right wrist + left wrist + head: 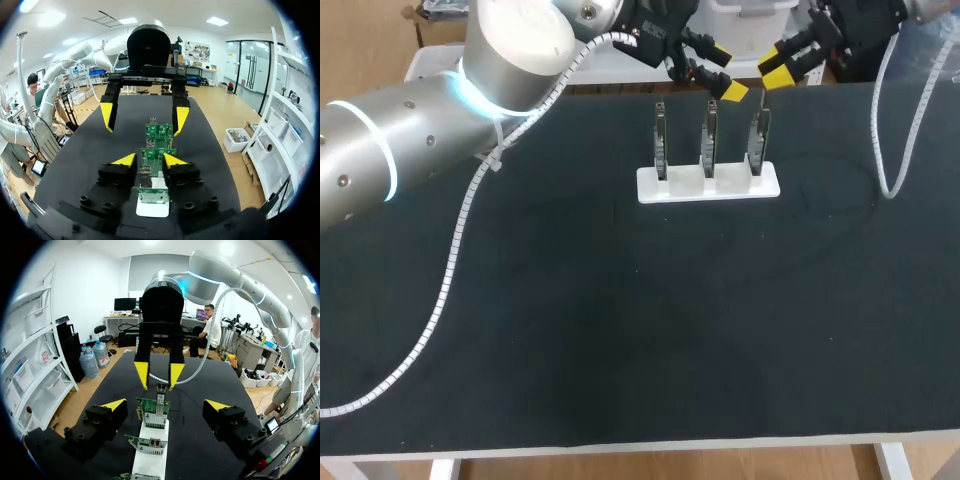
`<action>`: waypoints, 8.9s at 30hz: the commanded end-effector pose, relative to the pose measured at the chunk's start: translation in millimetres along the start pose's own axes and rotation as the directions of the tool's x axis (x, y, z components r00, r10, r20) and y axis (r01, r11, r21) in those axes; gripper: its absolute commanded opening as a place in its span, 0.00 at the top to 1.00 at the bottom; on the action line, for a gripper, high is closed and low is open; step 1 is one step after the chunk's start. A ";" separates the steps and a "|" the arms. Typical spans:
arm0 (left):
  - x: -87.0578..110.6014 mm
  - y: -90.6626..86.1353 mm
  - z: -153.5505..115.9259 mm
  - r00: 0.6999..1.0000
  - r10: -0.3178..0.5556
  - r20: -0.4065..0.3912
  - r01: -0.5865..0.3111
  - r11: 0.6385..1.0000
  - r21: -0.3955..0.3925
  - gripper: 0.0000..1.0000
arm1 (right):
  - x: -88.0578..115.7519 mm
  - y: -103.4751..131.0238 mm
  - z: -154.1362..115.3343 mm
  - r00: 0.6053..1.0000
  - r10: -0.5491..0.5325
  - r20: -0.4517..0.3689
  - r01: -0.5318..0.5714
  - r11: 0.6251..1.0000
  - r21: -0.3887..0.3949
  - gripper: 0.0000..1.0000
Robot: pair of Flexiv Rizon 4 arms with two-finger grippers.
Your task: Pick up the optical module with the left hand, and insert it into the network port with the right hand.
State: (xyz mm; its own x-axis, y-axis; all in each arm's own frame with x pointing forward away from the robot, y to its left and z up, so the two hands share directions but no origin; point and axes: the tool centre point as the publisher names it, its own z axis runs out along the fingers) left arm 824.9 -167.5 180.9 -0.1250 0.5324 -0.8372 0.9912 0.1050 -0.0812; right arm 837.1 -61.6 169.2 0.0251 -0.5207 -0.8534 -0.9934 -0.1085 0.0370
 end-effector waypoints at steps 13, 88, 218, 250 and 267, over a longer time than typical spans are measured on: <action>-1.1 2.6 0.7 1.000 0.001 -0.003 -0.001 1.000 0.005 0.00 | -4.8 -11.0 -12.4 1.000 -0.005 0.008 0.009 0.443 -0.897 0.27; -1.1 2.6 0.7 1.000 0.001 -0.003 -0.001 1.000 0.005 0.00 | -7.1 -11.1 -5.8 0.999 -0.010 0.031 0.032 0.472 -0.881 1.00; -1.1 2.6 0.7 1.000 0.001 -0.003 -0.001 1.000 0.005 0.00 | -0.1 -10.1 3.6 1.000 0.020 0.005 -0.006 0.476 -0.880 1.00; -1.1 2.6 0.7 1.000 0.001 -0.003 -0.001 1.000 0.005 0.00 | 4.3 15.3 -54.0 1.000 0.001 -0.019 -0.016 0.592 -0.805 1.00; -3.6 2.6 -3.1 1.000 0.018 0.012 -0.018 1.000 0.000 0.00 | 4.7 15.2 -58.2 1.000 -0.001 -0.030 -0.023 0.627 -0.779 1.00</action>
State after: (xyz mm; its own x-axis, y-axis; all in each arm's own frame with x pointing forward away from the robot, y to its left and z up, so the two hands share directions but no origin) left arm 826.7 -167.0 184.2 -0.1075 0.5213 -0.8466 0.9932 0.0954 -0.0673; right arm 820.9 -113.9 193.1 0.0306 -0.5425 -0.8395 -0.9904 -0.1296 0.0476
